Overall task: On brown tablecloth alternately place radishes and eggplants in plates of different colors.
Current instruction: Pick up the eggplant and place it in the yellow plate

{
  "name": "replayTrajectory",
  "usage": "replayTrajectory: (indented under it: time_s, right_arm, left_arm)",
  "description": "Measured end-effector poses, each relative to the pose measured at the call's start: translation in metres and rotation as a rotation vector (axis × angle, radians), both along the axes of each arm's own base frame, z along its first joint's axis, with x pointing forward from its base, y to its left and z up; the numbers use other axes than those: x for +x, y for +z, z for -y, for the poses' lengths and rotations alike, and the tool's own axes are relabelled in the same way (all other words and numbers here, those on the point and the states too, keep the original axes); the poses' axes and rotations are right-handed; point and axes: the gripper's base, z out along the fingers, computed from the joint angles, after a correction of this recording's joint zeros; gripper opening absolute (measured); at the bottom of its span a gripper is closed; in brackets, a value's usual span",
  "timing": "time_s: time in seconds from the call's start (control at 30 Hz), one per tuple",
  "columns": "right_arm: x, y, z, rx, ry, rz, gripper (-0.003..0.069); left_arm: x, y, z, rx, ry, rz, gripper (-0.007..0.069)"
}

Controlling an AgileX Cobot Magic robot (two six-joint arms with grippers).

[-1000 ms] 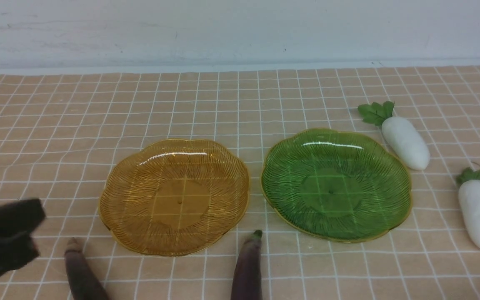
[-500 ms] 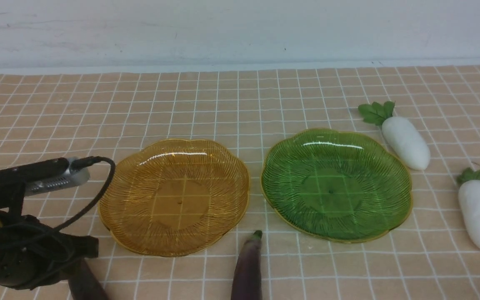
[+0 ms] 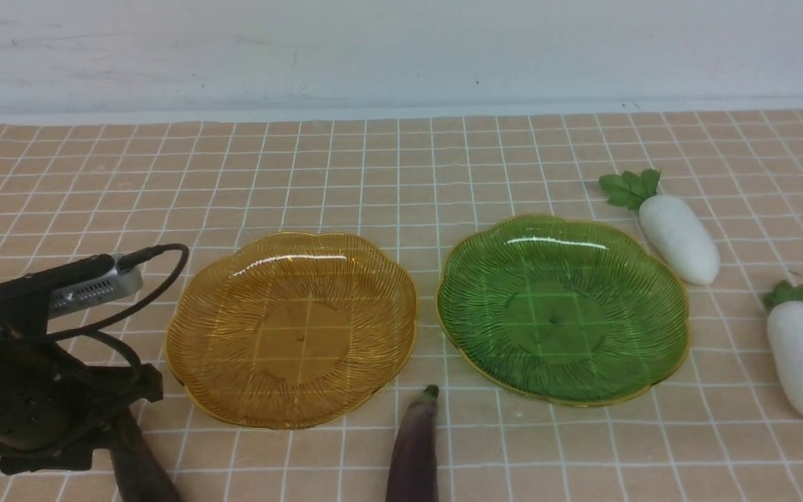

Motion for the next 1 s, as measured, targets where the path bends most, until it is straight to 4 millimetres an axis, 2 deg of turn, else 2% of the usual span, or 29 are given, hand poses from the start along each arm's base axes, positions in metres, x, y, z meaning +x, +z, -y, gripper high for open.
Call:
replayTrajectory:
  time_s: [0.13,0.27,0.33,0.4,0.43,0.47,0.6,0.67,0.73,0.83,0.9,1.0]
  right_arm:
    - [0.002,0.002,-0.003,0.043,0.015,0.009,-0.0011]
    - [0.003,0.003,-0.003,0.044,0.011,0.026,-0.0011]
    - [0.003,0.004,-0.003,0.063,0.009,0.031,-0.0011]
    - [0.003,0.004,-0.003,0.076,0.006,0.031,-0.0011]
    - [0.003,0.004,-0.003,0.077,0.005,0.031,-0.0011]
    - [0.003,0.004,-0.003,0.078,0.005,0.031,-0.0011]
    - [0.003,0.005,-0.003,0.081,0.001,0.034,-0.0011]
    - [0.004,0.005,-0.003,0.081,-0.001,0.034,-0.0011]
    - [0.008,0.003,-0.003,0.083,-0.003,0.013,-0.0011]
    - [0.019,0.003,-0.004,0.075,0.014,-0.067,-0.0011]
    - [0.029,0.011,-0.003,0.051,0.026,-0.123,-0.0011]
    - [0.051,0.029,0.001,-0.002,0.006,-0.187,-0.0011]
  left_arm:
    - [0.013,-0.023,0.002,-0.031,0.037,-0.051,0.0538]
    - [0.019,-0.044,0.003,-0.033,0.046,-0.126,0.0548]
    - [0.021,-0.054,0.002,-0.026,0.041,-0.164,0.0505]
    - [0.021,-0.059,0.001,-0.005,0.021,-0.193,0.0395]
    - [0.020,-0.060,0.000,0.008,0.007,-0.205,0.0315]
    - [0.019,-0.059,-0.001,0.026,-0.011,-0.214,0.0275]
    - [0.018,-0.036,-0.005,0.071,-0.060,-0.198,0.0251]
    - [0.021,-0.005,-0.003,0.065,-0.071,-0.103,0.0251]
    - [0.030,0.032,0.010,0.043,-0.131,0.080,0.0249]
    - [0.043,0.062,0.037,-0.005,-0.219,0.279,0.0249]
    - [0.056,0.075,0.056,-0.029,-0.275,0.371,0.0249]
    - [0.074,0.071,0.068,-0.033,-0.305,0.364,0.0251]
